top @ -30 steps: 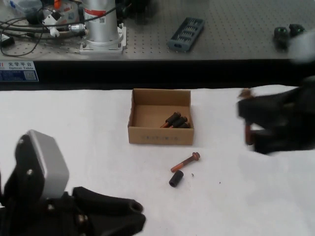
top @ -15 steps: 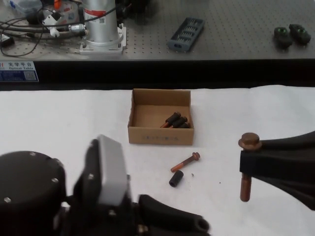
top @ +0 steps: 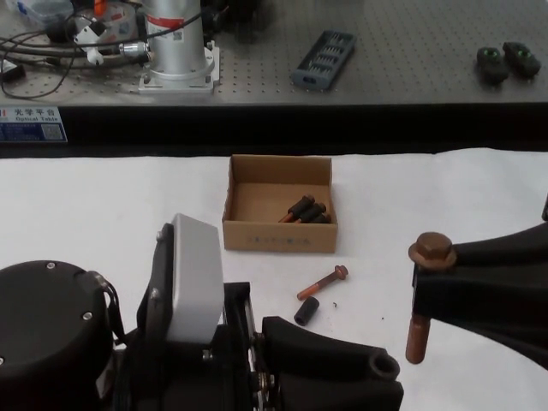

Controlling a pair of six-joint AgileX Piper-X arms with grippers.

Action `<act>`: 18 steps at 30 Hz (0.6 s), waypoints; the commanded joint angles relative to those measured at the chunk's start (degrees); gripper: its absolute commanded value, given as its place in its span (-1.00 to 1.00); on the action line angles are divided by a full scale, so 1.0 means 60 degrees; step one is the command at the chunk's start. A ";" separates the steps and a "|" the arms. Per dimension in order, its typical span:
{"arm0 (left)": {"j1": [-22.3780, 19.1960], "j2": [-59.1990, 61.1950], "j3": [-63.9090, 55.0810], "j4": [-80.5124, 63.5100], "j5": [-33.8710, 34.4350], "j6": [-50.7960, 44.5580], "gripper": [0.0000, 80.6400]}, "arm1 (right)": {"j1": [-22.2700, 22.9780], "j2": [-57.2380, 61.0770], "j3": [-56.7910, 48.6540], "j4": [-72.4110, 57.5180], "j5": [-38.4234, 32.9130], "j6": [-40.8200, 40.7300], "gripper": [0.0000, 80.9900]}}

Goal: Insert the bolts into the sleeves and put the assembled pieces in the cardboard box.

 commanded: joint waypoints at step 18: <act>-0.0041 0.0024 -0.0039 -0.0811 0.0003 -0.0145 -0.80 | 0.0031 0.1158 -0.0050 -0.1747 -0.0626 0.0003 -0.93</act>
